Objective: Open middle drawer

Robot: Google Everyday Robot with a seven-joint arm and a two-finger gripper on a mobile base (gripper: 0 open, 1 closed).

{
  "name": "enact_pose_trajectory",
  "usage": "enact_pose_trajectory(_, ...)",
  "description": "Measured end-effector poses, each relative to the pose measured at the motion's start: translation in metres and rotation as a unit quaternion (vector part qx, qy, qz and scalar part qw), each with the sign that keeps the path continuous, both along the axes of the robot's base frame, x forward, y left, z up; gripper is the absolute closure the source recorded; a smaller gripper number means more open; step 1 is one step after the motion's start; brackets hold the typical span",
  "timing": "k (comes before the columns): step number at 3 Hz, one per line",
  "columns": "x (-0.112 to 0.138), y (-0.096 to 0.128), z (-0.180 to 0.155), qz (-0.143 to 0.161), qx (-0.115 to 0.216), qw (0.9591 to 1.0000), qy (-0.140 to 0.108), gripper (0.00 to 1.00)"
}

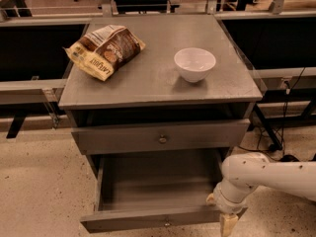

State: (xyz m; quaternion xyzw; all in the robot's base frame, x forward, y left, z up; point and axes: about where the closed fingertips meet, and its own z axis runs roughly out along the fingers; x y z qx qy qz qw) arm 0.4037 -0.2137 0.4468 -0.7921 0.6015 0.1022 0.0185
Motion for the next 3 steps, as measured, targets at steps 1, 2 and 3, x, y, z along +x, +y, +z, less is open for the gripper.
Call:
enact_pose_trajectory(1,0.002,-0.001,0.029,0.014,-0.007,0.9991,-0.041,0.04)
enact_pose_trajectory(2,0.007,-0.01,0.095,0.027,-0.004,0.991,-0.131,0.0)
enact_pose_trajectory(3,0.007,-0.017,0.11,0.031,-0.01,0.9887,-0.147,0.0)
